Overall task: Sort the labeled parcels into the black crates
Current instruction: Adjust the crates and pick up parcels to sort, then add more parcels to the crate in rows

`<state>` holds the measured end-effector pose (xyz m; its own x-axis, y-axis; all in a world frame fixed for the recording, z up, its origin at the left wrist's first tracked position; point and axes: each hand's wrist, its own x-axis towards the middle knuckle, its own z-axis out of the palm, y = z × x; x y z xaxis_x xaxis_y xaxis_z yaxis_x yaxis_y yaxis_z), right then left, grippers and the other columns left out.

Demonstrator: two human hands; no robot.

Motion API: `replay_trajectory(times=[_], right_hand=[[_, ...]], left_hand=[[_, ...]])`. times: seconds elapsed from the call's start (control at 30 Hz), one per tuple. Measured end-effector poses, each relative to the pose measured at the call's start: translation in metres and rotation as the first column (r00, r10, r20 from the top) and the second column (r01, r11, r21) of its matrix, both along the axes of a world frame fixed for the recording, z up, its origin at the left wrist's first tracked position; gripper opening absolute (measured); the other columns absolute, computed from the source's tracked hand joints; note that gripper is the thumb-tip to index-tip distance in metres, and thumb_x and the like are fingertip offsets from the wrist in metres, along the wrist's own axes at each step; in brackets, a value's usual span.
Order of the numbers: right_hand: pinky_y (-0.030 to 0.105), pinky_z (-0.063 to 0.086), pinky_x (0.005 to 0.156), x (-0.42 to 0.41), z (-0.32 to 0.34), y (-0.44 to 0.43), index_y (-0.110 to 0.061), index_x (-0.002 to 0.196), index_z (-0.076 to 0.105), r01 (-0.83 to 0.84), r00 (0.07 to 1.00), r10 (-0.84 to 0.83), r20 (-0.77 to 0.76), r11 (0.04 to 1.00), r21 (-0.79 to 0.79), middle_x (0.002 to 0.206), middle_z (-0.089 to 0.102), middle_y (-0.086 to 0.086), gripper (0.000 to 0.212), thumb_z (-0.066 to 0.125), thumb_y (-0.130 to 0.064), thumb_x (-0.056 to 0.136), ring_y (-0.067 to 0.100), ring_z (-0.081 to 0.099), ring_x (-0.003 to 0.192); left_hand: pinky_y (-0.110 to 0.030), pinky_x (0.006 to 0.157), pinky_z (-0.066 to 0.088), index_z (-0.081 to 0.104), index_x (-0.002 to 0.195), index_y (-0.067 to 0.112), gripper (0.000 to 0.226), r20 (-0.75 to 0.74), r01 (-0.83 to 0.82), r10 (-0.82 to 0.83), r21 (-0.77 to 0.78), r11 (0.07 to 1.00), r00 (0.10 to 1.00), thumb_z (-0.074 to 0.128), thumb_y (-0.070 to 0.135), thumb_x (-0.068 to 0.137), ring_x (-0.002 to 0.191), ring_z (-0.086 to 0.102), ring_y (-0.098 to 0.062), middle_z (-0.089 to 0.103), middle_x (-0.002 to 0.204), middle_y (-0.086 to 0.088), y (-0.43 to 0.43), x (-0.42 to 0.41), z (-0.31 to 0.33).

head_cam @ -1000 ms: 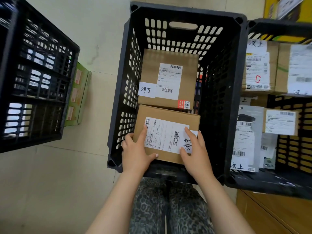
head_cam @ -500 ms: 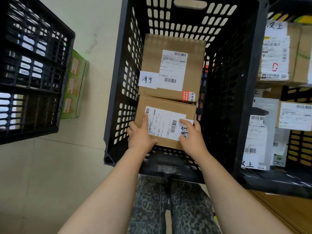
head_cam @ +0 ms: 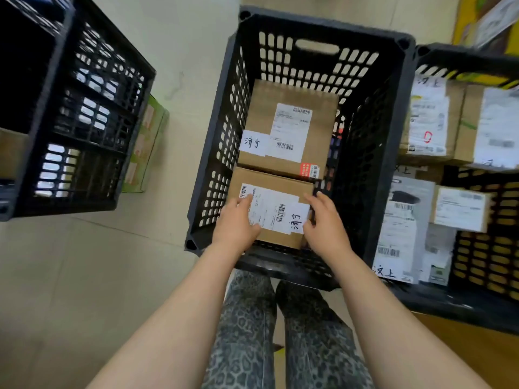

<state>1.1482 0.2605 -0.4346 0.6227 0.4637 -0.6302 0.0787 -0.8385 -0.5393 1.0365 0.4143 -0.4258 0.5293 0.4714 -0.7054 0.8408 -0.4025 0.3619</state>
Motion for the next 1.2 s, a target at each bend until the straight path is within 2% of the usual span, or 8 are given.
replay_trajectory(times=[0.13,0.23,0.37,0.53,0.63,0.77,1.03,1.2], right_hand=[[0.026,0.035,0.105,0.012,0.072,0.005,-0.016,0.138,0.049,-0.183,0.970,0.159,0.182,0.975,0.128,0.141,0.042,0.000,0.051,0.055,-0.003,0.089,0.018,0.041,0.129],[0.025,0.039,0.099,0.014,0.133,0.010,-0.018,0.135,0.051,-0.309,0.924,0.236,0.301,0.925,0.221,0.134,0.045,-0.004,0.053,0.059,-0.002,0.085,0.015,0.044,0.124],[0.035,0.047,0.097,0.010,0.217,0.020,-0.017,0.132,0.054,-0.465,0.846,0.314,0.431,0.829,0.310,0.131,0.046,-0.002,0.053,0.062,0.000,0.082,0.016,0.046,0.117],[0.026,0.040,0.101,-0.013,0.318,0.038,-0.020,0.127,0.057,-0.614,0.747,0.332,0.576,0.678,0.405,0.128,0.049,-0.003,0.047,0.067,-0.006,0.083,0.013,0.045,0.120],[0.023,0.037,0.100,-0.044,0.369,0.052,-0.021,0.128,0.056,-0.710,0.678,0.371,0.634,0.555,0.434,0.129,0.048,-0.004,0.045,0.065,-0.009,0.086,0.013,0.043,0.120],[0.029,0.042,0.098,-0.101,0.417,0.076,-0.022,0.125,0.056,-0.818,0.573,0.431,0.697,0.357,0.451,0.128,0.048,-0.003,0.046,0.065,-0.007,0.083,0.016,0.046,0.117],[0.040,0.047,0.094,-0.273,0.462,0.096,-0.017,0.122,0.059,-0.885,0.364,0.530,0.766,-0.060,0.462,0.124,0.049,0.000,0.047,0.068,-0.007,0.077,0.021,0.049,0.115],[0.027,0.038,0.096,-0.403,0.472,0.076,-0.018,0.120,0.060,-0.841,0.249,0.566,0.786,-0.276,0.465,0.119,0.050,0.001,0.050,0.070,-0.006,0.072,0.020,0.048,0.111]], left_hand=[[-0.034,0.100,0.037,0.040,0.143,0.021,0.058,0.188,0.008,-0.026,0.097,0.995,0.982,0.061,0.024,0.090,0.127,0.041,-0.019,0.043,0.138,-0.001,-0.011,0.009,0.071],[-0.031,0.098,0.038,0.052,0.134,0.023,0.048,0.339,-0.018,-0.062,0.229,0.973,0.939,0.063,0.024,0.088,0.120,0.047,-0.017,0.053,0.129,0.003,-0.024,0.005,0.135],[-0.033,0.098,0.037,0.057,0.131,0.023,0.046,0.442,-0.122,-0.073,0.396,0.910,0.894,0.065,0.021,0.086,0.117,0.050,-0.017,0.057,0.124,0.003,-0.042,-0.013,0.219],[-0.034,0.103,0.034,0.054,0.134,0.023,0.047,0.521,-0.305,-0.032,0.547,0.779,0.853,0.065,0.025,0.088,0.118,0.049,-0.016,0.056,0.126,0.005,-0.052,-0.052,0.314],[-0.037,0.103,0.038,0.056,0.131,0.022,0.047,0.613,-0.483,0.028,0.594,0.643,0.790,0.067,0.021,0.086,0.116,0.050,-0.017,0.058,0.123,0.003,-0.056,-0.086,0.363],[-0.033,0.102,0.037,0.058,0.129,0.022,0.048,0.694,-0.659,0.108,0.607,0.444,0.711,0.069,0.020,0.083,0.116,0.050,-0.016,0.058,0.123,0.004,-0.064,-0.146,0.411],[-0.037,0.092,0.046,0.060,0.126,0.017,0.047,0.713,-0.739,0.252,0.673,0.014,0.654,0.073,0.018,0.081,0.106,0.055,-0.022,0.060,0.116,-0.001,-0.118,-0.318,0.463],[-0.041,0.090,0.048,0.060,0.125,0.016,0.047,0.708,-0.707,0.389,0.685,-0.177,0.589,0.074,0.016,0.080,0.104,0.056,-0.023,0.059,0.114,-0.002,-0.171,-0.433,0.474]])
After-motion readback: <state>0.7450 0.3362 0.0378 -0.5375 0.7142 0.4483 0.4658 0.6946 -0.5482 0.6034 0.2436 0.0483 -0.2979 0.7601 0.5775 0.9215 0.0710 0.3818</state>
